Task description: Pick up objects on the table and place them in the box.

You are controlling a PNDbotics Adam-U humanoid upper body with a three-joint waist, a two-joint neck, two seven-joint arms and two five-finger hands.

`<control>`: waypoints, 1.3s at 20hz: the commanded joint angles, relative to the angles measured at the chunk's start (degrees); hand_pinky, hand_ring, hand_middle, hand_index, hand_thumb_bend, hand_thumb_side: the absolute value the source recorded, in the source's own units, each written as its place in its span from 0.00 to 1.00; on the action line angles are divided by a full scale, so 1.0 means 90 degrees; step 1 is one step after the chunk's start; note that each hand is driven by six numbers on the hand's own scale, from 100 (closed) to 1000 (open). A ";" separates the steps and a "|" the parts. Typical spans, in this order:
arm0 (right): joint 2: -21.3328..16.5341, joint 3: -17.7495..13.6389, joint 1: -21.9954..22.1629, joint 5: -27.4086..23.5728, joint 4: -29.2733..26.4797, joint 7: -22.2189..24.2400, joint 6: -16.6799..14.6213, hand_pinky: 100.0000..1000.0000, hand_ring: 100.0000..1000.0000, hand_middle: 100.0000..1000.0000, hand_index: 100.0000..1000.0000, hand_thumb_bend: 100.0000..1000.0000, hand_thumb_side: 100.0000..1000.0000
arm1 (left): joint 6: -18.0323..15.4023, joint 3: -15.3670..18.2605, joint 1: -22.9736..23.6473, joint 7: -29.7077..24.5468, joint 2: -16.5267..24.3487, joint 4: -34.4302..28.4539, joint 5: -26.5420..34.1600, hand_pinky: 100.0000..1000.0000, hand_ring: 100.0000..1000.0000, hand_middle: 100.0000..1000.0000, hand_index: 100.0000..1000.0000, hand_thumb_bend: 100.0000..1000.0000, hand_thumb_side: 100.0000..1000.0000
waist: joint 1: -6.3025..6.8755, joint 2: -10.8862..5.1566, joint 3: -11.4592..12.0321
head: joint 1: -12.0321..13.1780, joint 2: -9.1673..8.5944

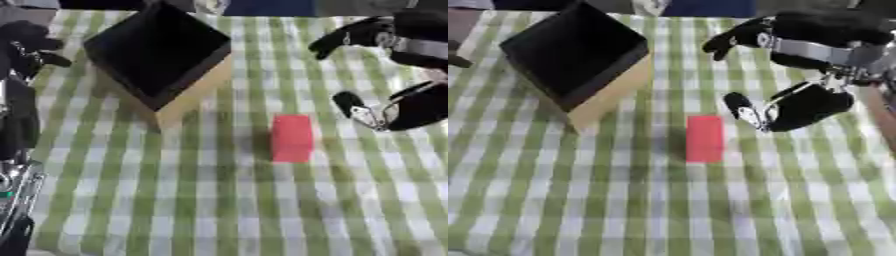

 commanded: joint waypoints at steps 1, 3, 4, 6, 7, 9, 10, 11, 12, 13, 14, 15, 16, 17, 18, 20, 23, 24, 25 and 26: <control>-0.0193 -0.0045 -0.0113 0.0006 -0.0094 0.0047 -0.0019 0.96 1.00 0.84 0.97 0.00 0.44 | -0.0011 0.0018 -0.0033 -0.0033 0.0132 -0.0120 0.0011 0.50 0.61 0.61 0.73 0.00 0.76 | 0.0009 -0.0132 0.0004 | -0.0013 -0.0018; -0.0219 -0.0041 -0.0111 0.0198 -0.0094 0.0113 -0.0113 0.97 1.00 0.87 0.98 0.00 0.57 | -0.0010 0.0016 -0.0035 -0.0040 0.0132 -0.0120 0.0011 0.50 0.61 0.61 0.73 0.00 0.76 | 0.0006 -0.0130 0.0006 | -0.0012 -0.0019; -0.0225 -0.0034 -0.0106 0.0325 -0.0094 0.0156 -0.0174 0.98 1.00 0.88 0.99 0.00 0.60 | -0.0010 0.0015 -0.0035 -0.0045 0.0131 -0.0120 0.0010 0.50 0.61 0.61 0.73 0.00 0.76 | 0.0006 -0.0128 0.0008 | -0.0011 -0.0018; -0.0239 -0.0019 -0.0100 0.0587 -0.0094 0.0242 -0.0278 0.98 1.00 0.90 0.99 0.01 0.61 | -0.0007 0.0014 -0.0034 -0.0052 0.0130 -0.0120 0.0009 0.50 0.61 0.61 0.73 0.00 0.76 | 0.0005 -0.0123 0.0014 | -0.0010 -0.0015; -0.0243 -0.0013 -0.0095 0.0714 -0.0094 0.0275 -0.0306 0.98 1.00 0.90 0.99 0.02 0.60 | -0.0006 0.0014 -0.0035 -0.0054 0.0131 -0.0120 0.0009 0.50 0.61 0.61 0.73 0.00 0.76 | 0.0005 -0.0119 0.0017 | -0.0013 -0.0011; -0.0243 0.0006 -0.0086 0.0894 -0.0094 0.0309 -0.0321 0.99 1.00 0.90 0.99 0.02 0.60 | -0.0004 0.0012 -0.0038 -0.0060 0.0131 -0.0120 0.0010 0.50 0.61 0.61 0.73 0.00 0.76 | 0.0003 -0.0109 0.0024 | -0.0015 -0.0009; -0.0240 0.0018 -0.0085 0.0938 -0.0094 0.0319 -0.0318 0.99 1.00 0.90 1.00 0.02 0.60 | -0.0002 0.0011 -0.0039 -0.0062 0.0131 -0.0120 0.0011 0.50 0.61 0.61 0.73 0.00 0.76 | 0.0003 -0.0104 0.0028 | -0.0015 -0.0007; -0.0238 0.0031 -0.0086 0.0966 -0.0094 0.0331 -0.0316 0.99 1.00 0.90 1.00 0.03 0.60 | -0.0002 0.0010 -0.0040 -0.0065 0.0131 -0.0120 0.0012 0.50 0.61 0.61 0.73 0.00 0.76 | 0.0002 -0.0099 0.0032 | -0.0018 -0.0003; -0.0238 0.0039 -0.0086 0.0991 -0.0094 0.0343 -0.0311 0.99 1.00 0.90 1.00 0.03 0.60 | -0.0001 0.0009 -0.0042 -0.0068 0.0132 -0.0120 0.0012 0.50 0.61 0.61 0.73 0.00 0.76 | 0.0000 -0.0095 0.0036 | -0.0022 0.0002; -0.0241 0.0045 -0.0085 0.1015 -0.0094 0.0354 -0.0301 0.99 1.00 0.91 1.00 0.04 0.61 | -0.0001 0.0008 -0.0045 -0.0070 0.0133 -0.0120 0.0013 0.50 0.61 0.61 0.73 0.00 0.76 | -0.0001 -0.0091 0.0040 | -0.0027 0.0001; -0.0243 0.0053 -0.0083 0.1035 -0.0094 0.0368 -0.0291 0.99 1.00 0.91 1.00 0.04 0.62 | 0.0000 0.0006 -0.0049 -0.0071 0.0134 -0.0120 0.0014 0.50 0.61 0.61 0.73 0.00 0.76 | -0.0003 -0.0087 0.0043 | -0.0029 -0.0002; -0.0241 0.0065 -0.0086 0.1047 -0.0094 0.0379 -0.0283 0.99 1.00 0.90 1.00 0.04 0.61 | 0.0001 0.0004 -0.0053 -0.0075 0.0135 -0.0120 0.0014 0.50 0.61 0.61 0.73 0.00 0.76 | -0.0004 -0.0084 0.0049 | -0.0031 -0.0005; -0.0235 0.0079 -0.0092 0.1047 -0.0094 0.0389 -0.0278 0.99 1.00 0.90 1.00 0.03 0.59 | 0.0001 0.0003 -0.0056 -0.0078 0.0135 -0.0120 0.0015 0.50 0.61 0.61 0.73 0.00 0.76 | -0.0005 -0.0081 0.0055 | -0.0032 -0.0009; -0.0225 0.0095 -0.0106 0.1038 -0.0094 0.0405 -0.0278 0.99 1.00 0.90 1.00 0.00 0.42 | 0.0004 0.0002 -0.0057 -0.0080 0.0133 -0.0120 0.0016 0.50 0.61 0.61 0.73 0.00 0.76 | -0.0005 -0.0076 0.0062 | -0.0035 -0.0014; -0.0216 0.0109 -0.0122 0.1030 -0.0094 0.0428 -0.0281 0.99 1.00 0.90 1.00 0.00 0.39 | 0.0008 0.0004 -0.0058 -0.0081 0.0131 -0.0120 0.0017 0.50 0.61 0.61 0.73 0.00 0.76 | -0.0006 -0.0072 0.0067 | -0.0037 -0.0020; -0.0195 0.0139 -0.0170 0.1012 -0.0094 0.0486 -0.0283 0.99 1.00 0.89 0.99 0.00 0.12 | 0.0009 0.0005 -0.0063 -0.0082 0.0130 -0.0120 0.0018 0.50 0.61 0.61 0.73 0.00 0.76 | -0.0008 -0.0056 0.0078 | -0.0048 -0.0034; -0.0177 0.0161 -0.0213 0.0994 -0.0094 0.0532 -0.0264 0.99 1.00 0.90 0.99 0.00 0.31 | 0.0008 0.0005 -0.0069 -0.0086 0.0131 -0.0120 0.0019 0.50 0.61 0.61 0.73 0.00 0.76 | -0.0010 -0.0041 0.0083 | -0.0054 -0.0040; -0.0173 0.0188 -0.0241 0.0985 -0.0094 0.0554 -0.0258 0.99 1.00 0.90 0.99 0.00 0.32 | 0.0007 0.0001 -0.0080 -0.0090 0.0132 -0.0120 0.0017 0.50 0.61 0.61 0.73 0.00 0.76 | -0.0017 -0.0011 0.0096 | -0.0061 -0.0048; -0.0170 0.0208 -0.0264 0.0979 -0.0094 0.0572 -0.0247 0.99 1.00 0.90 0.99 0.00 0.32 | 0.0008 0.0000 -0.0087 -0.0094 0.0132 -0.0120 0.0016 0.50 0.61 0.61 0.73 0.00 0.76 | -0.0021 0.0004 0.0101 | -0.0064 -0.0053; -0.0172 0.0224 -0.0278 0.0986 -0.0094 0.0592 -0.0236 0.99 1.00 0.90 0.99 0.00 0.42 | 0.0007 0.0000 -0.0092 -0.0096 0.0133 -0.0120 0.0015 0.50 0.61 0.61 0.73 0.00 0.76 | -0.0025 0.0022 0.0107 | -0.0065 -0.0058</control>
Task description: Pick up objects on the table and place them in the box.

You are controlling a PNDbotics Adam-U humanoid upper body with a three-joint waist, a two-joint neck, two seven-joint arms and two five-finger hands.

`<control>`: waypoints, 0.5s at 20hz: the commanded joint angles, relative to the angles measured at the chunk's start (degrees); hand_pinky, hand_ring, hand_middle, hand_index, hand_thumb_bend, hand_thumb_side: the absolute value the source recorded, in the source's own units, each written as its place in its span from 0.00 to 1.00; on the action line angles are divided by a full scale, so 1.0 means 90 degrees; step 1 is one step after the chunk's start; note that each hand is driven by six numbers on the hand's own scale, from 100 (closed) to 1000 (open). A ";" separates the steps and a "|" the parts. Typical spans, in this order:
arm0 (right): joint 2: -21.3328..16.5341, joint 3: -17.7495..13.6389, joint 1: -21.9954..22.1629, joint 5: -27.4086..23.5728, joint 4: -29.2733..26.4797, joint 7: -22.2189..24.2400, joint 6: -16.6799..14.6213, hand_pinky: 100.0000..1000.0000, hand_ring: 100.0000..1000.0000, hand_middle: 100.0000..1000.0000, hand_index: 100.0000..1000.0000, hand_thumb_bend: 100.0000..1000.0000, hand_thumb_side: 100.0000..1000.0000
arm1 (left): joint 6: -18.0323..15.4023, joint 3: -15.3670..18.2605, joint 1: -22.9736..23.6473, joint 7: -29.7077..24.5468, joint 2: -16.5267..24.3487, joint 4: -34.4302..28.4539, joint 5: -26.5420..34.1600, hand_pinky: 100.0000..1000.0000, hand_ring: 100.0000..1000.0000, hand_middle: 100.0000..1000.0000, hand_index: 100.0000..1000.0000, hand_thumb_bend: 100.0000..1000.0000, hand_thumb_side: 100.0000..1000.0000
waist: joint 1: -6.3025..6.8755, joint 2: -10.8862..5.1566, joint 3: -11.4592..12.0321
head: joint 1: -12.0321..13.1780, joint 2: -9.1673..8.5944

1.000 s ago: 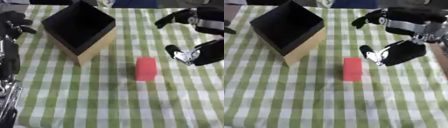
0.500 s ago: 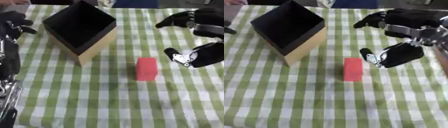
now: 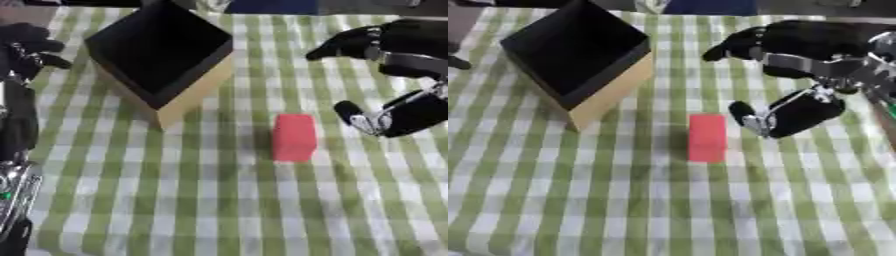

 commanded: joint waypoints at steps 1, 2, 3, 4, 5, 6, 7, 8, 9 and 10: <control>-0.0133 -0.0009 -0.0142 -0.0003 -0.0093 0.0064 0.0024 0.99 1.00 0.90 0.99 0.00 0.42 | -0.0010 0.0007 -0.0068 -0.0031 0.0133 -0.0120 0.0010 0.50 0.61 0.61 0.73 0.00 0.76 | -0.0002 -0.0085 0.0016 | -0.0017 -0.0059; -0.0131 -0.0003 -0.0147 0.0006 -0.0093 0.0074 0.0027 0.99 1.00 0.90 0.99 0.00 0.42 | -0.0010 0.0008 -0.0070 -0.0030 0.0133 -0.0120 0.0009 0.50 0.61 0.61 0.73 0.00 0.76 | -0.0003 -0.0081 0.0017 | -0.0017 -0.0060; -0.0130 0.0000 -0.0150 0.0012 -0.0093 0.0081 0.0029 0.99 1.00 0.90 0.99 0.00 0.42 | -0.0010 0.0008 -0.0071 -0.0030 0.0133 -0.0120 0.0008 0.50 0.61 0.61 0.73 0.00 0.76 | -0.0003 -0.0078 0.0018 | -0.0017 -0.0061; -0.0129 0.0001 -0.0151 0.0015 -0.0093 0.0084 0.0030 0.99 1.00 0.90 0.99 0.00 0.42 | -0.0010 0.0008 -0.0071 -0.0030 0.0133 -0.0120 0.0008 0.50 0.61 0.61 0.73 0.00 0.76 | -0.0004 -0.0077 0.0018 | -0.0017 -0.0061; -0.0133 0.0005 -0.0149 0.0021 -0.0086 0.0090 0.0034 1.00 1.00 0.91 1.00 0.10 0.74 | -0.0010 0.0008 -0.0071 -0.0030 0.0135 -0.0120 0.0007 0.50 0.60 0.61 0.73 0.00 0.76 | -0.0005 -0.0070 0.0020 | -0.0020 -0.0060; -0.0148 0.0029 -0.0151 0.0066 -0.0024 0.0112 0.0050 1.00 1.00 0.92 1.00 0.11 0.74 | -0.0015 0.0010 -0.0081 -0.0031 0.0142 -0.0120 0.0001 0.50 0.60 0.61 0.73 0.00 0.76 | -0.0008 -0.0030 0.0033 | -0.0038 -0.0071; -0.0142 0.0062 -0.0162 0.0134 0.0042 0.0122 0.0044 1.00 1.00 0.92 1.00 0.11 0.74 | -0.0018 0.0011 -0.0090 -0.0031 0.0146 -0.0120 -0.0005 0.50 0.60 0.61 0.73 0.00 0.76 | -0.0010 -0.0005 0.0042 | -0.0050 -0.0080; -0.0134 0.0108 -0.0179 0.0204 0.0112 0.0134 0.0024 1.00 1.00 0.92 1.00 0.12 0.74 | -0.0020 0.0011 -0.0096 -0.0033 0.0149 -0.0120 -0.0011 0.50 0.60 0.61 0.73 0.00 0.76 | -0.0014 0.0021 0.0049 | -0.0065 -0.0091; -0.0120 0.0152 -0.0196 0.0259 0.0179 0.0141 -0.0003 0.99 1.00 0.92 1.00 0.11 0.74 | -0.0020 0.0010 -0.0100 -0.0035 0.0150 -0.0120 -0.0017 0.50 0.60 0.61 0.73 0.00 0.76 | -0.0016 0.0041 0.0053 | -0.0076 -0.0100; -0.0105 0.0201 -0.0209 0.0291 0.0251 0.0148 -0.0028 1.00 1.00 0.92 1.00 0.11 0.75 | -0.0018 0.0007 -0.0101 -0.0039 0.0150 -0.0120 -0.0023 0.50 0.60 0.61 0.73 0.00 0.77 | -0.0021 0.0066 0.0058 | -0.0087 -0.0109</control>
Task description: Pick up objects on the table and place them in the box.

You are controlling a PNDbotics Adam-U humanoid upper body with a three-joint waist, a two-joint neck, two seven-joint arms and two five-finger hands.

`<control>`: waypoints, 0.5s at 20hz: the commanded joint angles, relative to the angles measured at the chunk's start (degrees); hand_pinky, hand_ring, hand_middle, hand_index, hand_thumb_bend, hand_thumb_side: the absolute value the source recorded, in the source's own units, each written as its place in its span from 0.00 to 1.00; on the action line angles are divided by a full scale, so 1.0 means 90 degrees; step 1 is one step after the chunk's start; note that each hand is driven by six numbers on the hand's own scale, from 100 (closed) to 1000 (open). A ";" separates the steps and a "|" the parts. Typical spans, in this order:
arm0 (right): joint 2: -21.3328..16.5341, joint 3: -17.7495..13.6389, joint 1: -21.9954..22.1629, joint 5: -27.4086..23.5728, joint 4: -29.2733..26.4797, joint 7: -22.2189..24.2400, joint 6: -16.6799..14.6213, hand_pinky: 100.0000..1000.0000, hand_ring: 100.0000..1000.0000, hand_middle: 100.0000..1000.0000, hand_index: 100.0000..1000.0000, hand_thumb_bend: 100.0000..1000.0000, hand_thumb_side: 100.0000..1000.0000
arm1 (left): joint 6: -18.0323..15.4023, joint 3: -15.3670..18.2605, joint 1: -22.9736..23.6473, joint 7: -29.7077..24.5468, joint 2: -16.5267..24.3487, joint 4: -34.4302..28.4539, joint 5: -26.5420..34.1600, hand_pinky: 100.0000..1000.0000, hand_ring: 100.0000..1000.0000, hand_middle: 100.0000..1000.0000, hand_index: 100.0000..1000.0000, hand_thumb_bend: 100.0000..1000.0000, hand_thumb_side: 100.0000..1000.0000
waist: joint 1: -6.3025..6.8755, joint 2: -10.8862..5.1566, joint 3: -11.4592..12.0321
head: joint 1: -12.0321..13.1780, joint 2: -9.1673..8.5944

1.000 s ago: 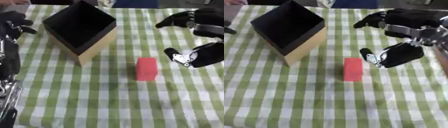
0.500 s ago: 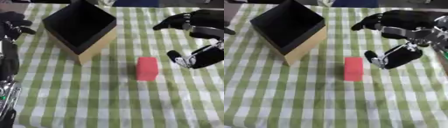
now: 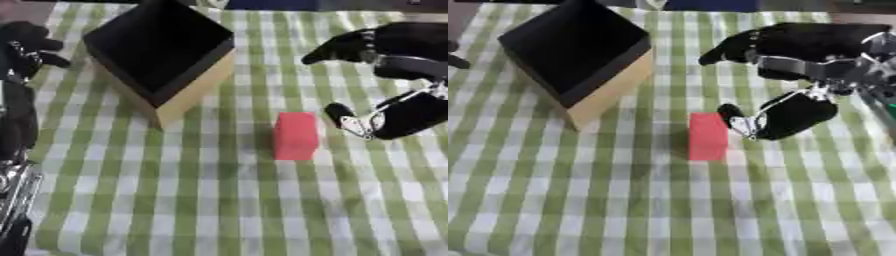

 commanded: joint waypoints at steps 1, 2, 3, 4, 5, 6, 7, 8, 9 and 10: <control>-0.0092 0.0067 -0.0136 0.0145 0.0170 0.0030 -0.0064 1.00 1.00 0.92 1.00 0.11 0.76 | -0.0011 0.0006 -0.0070 -0.0036 0.0148 -0.0120 -0.0026 0.50 0.60 0.61 0.73 0.00 0.77 | 0.0004 -0.0069 0.0016 | -0.0044 -0.0076; -0.0076 0.0113 -0.0145 0.0151 0.0244 0.0035 -0.0075 1.00 1.00 0.92 1.00 0.11 0.77 | -0.0010 0.0005 -0.0073 -0.0038 0.0148 -0.0120 -0.0031 0.50 0.60 0.61 0.73 0.00 0.77 | 0.0000 -0.0045 0.0020 | -0.0054 -0.0086; -0.0059 0.0156 -0.0158 0.0162 0.0321 0.0032 -0.0079 0.99 1.00 0.92 1.00 0.11 0.77 | -0.0009 0.0003 -0.0077 -0.0040 0.0149 -0.0120 -0.0036 0.50 0.60 0.61 0.73 0.00 0.77 | -0.0002 -0.0024 0.0023 | -0.0061 -0.0093; -0.0034 0.0202 -0.0173 0.0183 0.0409 0.0024 -0.0076 0.99 1.00 0.92 1.00 0.11 0.78 | -0.0007 -0.0001 -0.0082 -0.0044 0.0149 -0.0120 -0.0039 0.50 0.60 0.61 0.73 0.00 0.77 | -0.0003 -0.0002 0.0028 | -0.0069 -0.0099; -0.0004 0.0244 -0.0188 0.0206 0.0495 0.0009 -0.0078 0.99 1.00 0.92 1.00 0.11 0.79 | -0.0005 -0.0006 -0.0087 -0.0049 0.0149 -0.0120 -0.0042 0.50 0.60 0.61 0.73 0.00 0.77 | -0.0003 0.0015 0.0032 | -0.0079 -0.0104; 0.0033 0.0280 -0.0204 0.0235 0.0581 -0.0014 -0.0080 0.99 1.00 0.92 1.00 0.11 0.79 | -0.0004 -0.0008 -0.0093 -0.0052 0.0146 -0.0120 -0.0045 0.50 0.60 0.61 0.73 0.00 0.77 | -0.0003 0.0034 0.0039 | -0.0092 -0.0115; 0.0072 0.0312 -0.0219 0.0271 0.0661 -0.0043 -0.0085 0.99 1.00 0.92 1.00 0.11 0.80 | -0.0003 -0.0009 -0.0096 -0.0054 0.0143 -0.0120 -0.0047 0.50 0.60 0.61 0.73 0.00 0.77 | -0.0002 0.0050 0.0044 | -0.0104 -0.0127; 0.0116 0.0348 -0.0234 0.0311 0.0745 -0.0070 -0.0087 0.99 1.00 0.92 1.00 0.11 0.81 | 0.0004 -0.0010 -0.0098 -0.0056 0.0139 -0.0120 -0.0049 0.50 0.60 0.61 0.73 0.00 0.78 | 0.0001 0.0064 0.0051 | -0.0121 -0.0138; 0.0156 0.0384 -0.0247 0.0350 0.0827 -0.0095 -0.0097 0.99 1.00 0.92 1.00 0.12 0.81 | 0.0011 -0.0012 -0.0101 -0.0059 0.0136 -0.0120 -0.0053 0.49 0.60 0.60 0.73 0.00 0.78 | 0.0004 0.0074 0.0055 | -0.0137 -0.0145; 0.0197 0.0425 -0.0255 0.0390 0.0910 -0.0110 -0.0115 0.99 1.00 0.92 1.00 0.12 0.81 | 0.0016 -0.0014 -0.0106 -0.0063 0.0133 -0.0120 -0.0056 0.49 0.60 0.60 0.73 0.00 0.78 | 0.0008 0.0084 0.0061 | -0.0161 -0.0154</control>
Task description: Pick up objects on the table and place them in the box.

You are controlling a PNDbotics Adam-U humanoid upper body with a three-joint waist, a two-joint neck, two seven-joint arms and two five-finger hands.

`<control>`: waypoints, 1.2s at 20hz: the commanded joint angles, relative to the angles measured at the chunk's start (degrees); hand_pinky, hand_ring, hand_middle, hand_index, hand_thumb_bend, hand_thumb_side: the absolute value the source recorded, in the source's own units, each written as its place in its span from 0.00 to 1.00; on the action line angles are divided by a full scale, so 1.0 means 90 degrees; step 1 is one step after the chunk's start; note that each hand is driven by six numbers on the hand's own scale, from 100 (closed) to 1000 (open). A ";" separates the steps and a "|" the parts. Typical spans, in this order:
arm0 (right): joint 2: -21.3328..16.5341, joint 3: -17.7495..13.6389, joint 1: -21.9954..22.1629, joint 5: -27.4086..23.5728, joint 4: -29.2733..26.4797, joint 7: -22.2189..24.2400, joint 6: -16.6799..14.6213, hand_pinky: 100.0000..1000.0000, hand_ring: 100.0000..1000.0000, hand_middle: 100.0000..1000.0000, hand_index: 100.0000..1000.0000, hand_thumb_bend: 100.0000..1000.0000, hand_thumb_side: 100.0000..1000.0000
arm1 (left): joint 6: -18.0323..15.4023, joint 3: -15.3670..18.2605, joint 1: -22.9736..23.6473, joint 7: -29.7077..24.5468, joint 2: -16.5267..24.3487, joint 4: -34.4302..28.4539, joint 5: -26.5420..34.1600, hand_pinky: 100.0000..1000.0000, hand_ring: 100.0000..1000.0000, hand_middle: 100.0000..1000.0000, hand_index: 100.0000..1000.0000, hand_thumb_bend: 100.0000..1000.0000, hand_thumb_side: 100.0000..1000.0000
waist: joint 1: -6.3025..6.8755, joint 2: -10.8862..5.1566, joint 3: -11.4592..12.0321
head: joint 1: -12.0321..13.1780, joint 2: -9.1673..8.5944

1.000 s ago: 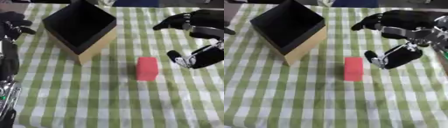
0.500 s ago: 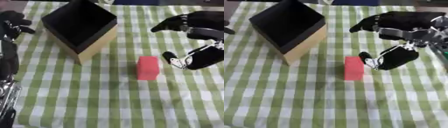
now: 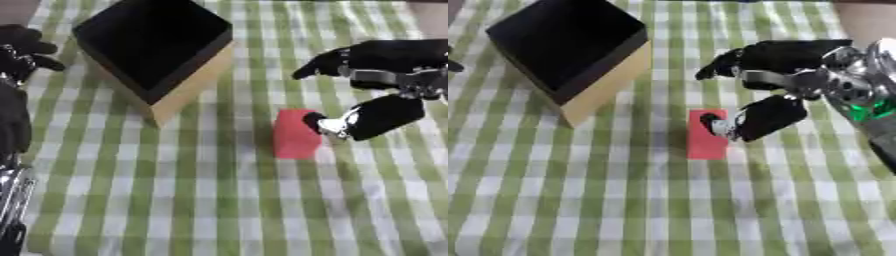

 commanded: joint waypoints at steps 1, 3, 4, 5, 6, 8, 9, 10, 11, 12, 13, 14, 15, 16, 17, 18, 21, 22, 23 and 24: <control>0.0034 0.0054 -0.0142 0.0155 0.0226 -0.0070 -0.0054 1.00 1.00 0.92 1.00 0.12 0.81 | 0.0008 -0.0009 -0.0064 -0.0024 0.0130 -0.0121 -0.0031 0.49 0.60 0.60 0.73 0.00 0.78 | 0.0019 -0.0092 0.0017 | -0.0070 -0.0086; 0.0092 0.0115 -0.0139 0.0192 0.0347 -0.0071 -0.0114 0.99 1.00 0.92 1.00 0.12 0.81 | 0.0009 -0.0008 -0.0066 -0.0029 0.0125 -0.0121 -0.0032 0.49 0.60 0.61 0.73 0.00 0.78 | 0.0027 -0.0082 0.0024 | -0.0103 -0.0098; 0.0114 0.0136 -0.0136 0.0194 0.0387 -0.0067 -0.0142 0.99 1.00 0.92 1.00 0.12 0.81 | 0.0009 -0.0007 -0.0065 -0.0031 0.0124 -0.0121 -0.0033 0.49 0.60 0.61 0.73 0.00 0.78 | 0.0030 -0.0079 0.0024 | -0.0107 -0.0104; 0.0130 0.0149 -0.0136 0.0193 0.0416 -0.0061 -0.0165 0.99 1.00 0.92 1.00 0.12 0.81 | 0.0010 -0.0007 -0.0064 -0.0034 0.0123 -0.0121 -0.0033 0.49 0.60 0.61 0.73 0.00 0.78 | 0.0033 -0.0079 0.0022 | -0.0109 -0.0107; 0.0142 0.0161 -0.0136 0.0184 0.0435 -0.0049 -0.0186 1.00 1.00 0.92 1.00 0.12 0.81 | 0.0011 -0.0008 -0.0063 -0.0038 0.0121 -0.0121 -0.0032 0.49 0.60 0.61 0.73 0.00 0.78 | 0.0033 -0.0079 0.0019 | -0.0111 -0.0110; 0.0157 0.0177 -0.0140 0.0156 0.0458 -0.0015 -0.0214 1.00 1.00 0.92 1.00 0.13 0.81 | 0.0017 -0.0007 -0.0060 -0.0044 0.0118 -0.0121 -0.0030 0.49 0.60 0.61 0.73 0.00 0.78 | 0.0031 -0.0081 0.0012 | -0.0111 -0.0117; 0.0162 0.0182 -0.0140 0.0139 0.0465 0.0003 -0.0222 1.00 1.00 0.92 1.00 0.13 0.81 | 0.0022 -0.0006 -0.0059 -0.0046 0.0116 -0.0121 -0.0030 0.49 0.60 0.61 0.73 0.00 0.78 | 0.0031 -0.0082 0.0009 | -0.0109 -0.0122; 0.0164 0.0184 -0.0140 0.0126 0.0468 0.0017 -0.0228 1.00 1.00 0.93 1.00 0.14 0.82 | 0.0025 -0.0006 -0.0058 -0.0047 0.0115 -0.0121 -0.0031 0.49 0.60 0.61 0.73 0.00 0.78 | 0.0030 -0.0083 0.0008 | -0.0108 -0.0124; 0.0166 0.0189 -0.0135 0.0109 0.0465 0.0041 -0.0251 1.00 1.00 0.93 1.00 0.14 0.82 | 0.0027 -0.0006 -0.0056 -0.0051 0.0116 -0.0121 -0.0032 0.49 0.60 0.61 0.73 0.00 0.78 | 0.0030 -0.0084 0.0007 | -0.0105 -0.0128; 0.0164 0.0190 -0.0133 0.0094 0.0459 0.0065 -0.0277 1.00 1.00 0.92 1.00 0.15 0.82 | 0.0028 -0.0005 -0.0055 -0.0055 0.0117 -0.0121 -0.0034 0.49 0.60 0.61 0.73 0.00 0.78 | 0.0029 -0.0086 0.0006 | -0.0101 -0.0129; 0.0161 0.0192 -0.0134 0.0078 0.0450 0.0081 -0.0303 1.00 1.00 0.92 1.00 0.14 0.79 | 0.0031 -0.0005 -0.0052 -0.0059 0.0119 -0.0121 -0.0036 0.49 0.60 0.61 0.73 0.00 0.78 | 0.0029 -0.0087 0.0004 | -0.0096 -0.0129; 0.0162 0.0192 -0.0132 0.0055 0.0437 0.0097 -0.0327 1.00 1.00 0.92 1.00 0.13 0.77 | 0.0037 -0.0007 -0.0049 -0.0068 0.0119 -0.0121 -0.0040 0.49 0.60 0.61 0.73 0.00 0.78 | 0.0028 -0.0087 0.0001 | -0.0089 -0.0125; 0.0160 0.0184 -0.0129 0.0028 0.0425 0.0110 -0.0345 1.00 1.00 0.92 1.00 0.13 0.76 | 0.0043 -0.0009 -0.0046 -0.0079 0.0117 -0.0121 -0.0043 0.49 0.60 0.61 0.73 0.00 0.78 | 0.0028 -0.0088 -0.0002 | -0.0084 -0.0122; 0.0156 0.0177 -0.0124 -0.0011 0.0415 0.0127 -0.0355 1.00 1.00 0.91 1.00 0.10 0.73 | 0.0048 -0.0010 -0.0046 -0.0088 0.0116 -0.0121 -0.0046 0.49 0.60 0.61 0.73 0.00 0.78 | 0.0029 -0.0089 -0.0005 | -0.0080 -0.0124; 0.0149 0.0170 -0.0118 -0.0071 0.0402 0.0147 -0.0359 1.00 1.00 0.91 1.00 0.09 0.71 | 0.0053 -0.0009 -0.0047 -0.0096 0.0116 -0.0121 -0.0047 0.49 0.60 0.61 0.73 0.00 0.78 | 0.0030 -0.0090 -0.0007 | -0.0075 -0.0125; 0.0143 0.0166 -0.0113 -0.0132 0.0387 0.0170 -0.0356 1.00 1.00 0.90 1.00 0.05 0.68 | 0.0056 -0.0008 -0.0047 -0.0102 0.0117 -0.0121 -0.0048 0.49 0.60 0.61 0.73 0.00 0.77 | 0.0031 -0.0091 -0.0009 | -0.0070 -0.0125; 0.0114 0.0161 -0.0102 -0.0298 0.0355 0.0261 -0.0327 1.00 1.00 0.91 1.00 0.06 0.72 | 0.0066 -0.0010 -0.0045 -0.0129 0.0116 -0.0121 -0.0052 0.49 0.60 0.61 0.73 0.00 0.78 | 0.0033 -0.0093 -0.0017 | -0.0070 -0.0128; 0.0102 0.0167 -0.0095 -0.0323 0.0361 0.0299 -0.0318 1.00 1.00 0.91 1.00 0.07 0.74 | 0.0073 -0.0010 -0.0044 -0.0140 0.0114 -0.0121 -0.0055 0.49 0.59 0.60 0.73 0.00 0.78 | 0.0034 -0.0093 -0.0018 | -0.0072 -0.0132; 0.0089 0.0176 -0.0087 -0.0338 0.0378 0.0339 -0.0314 1.00 1.00 0.91 1.00 0.07 0.75 | 0.0081 -0.0009 -0.0043 -0.0150 0.0114 -0.0121 -0.0057 0.49 0.59 0.60 0.73 0.00 0.78 | 0.0037 -0.0093 -0.0017 | -0.0075 -0.0134; 0.0077 0.0180 -0.0083 -0.0340 0.0396 0.0370 -0.0317 1.00 1.00 0.91 1.00 0.09 0.77 | 0.0085 -0.0007 -0.0042 -0.0155 0.0114 -0.0121 -0.0059 0.49 0.59 0.60 0.73 0.00 0.79 | 0.0038 -0.0092 -0.0017 | -0.0075 -0.0133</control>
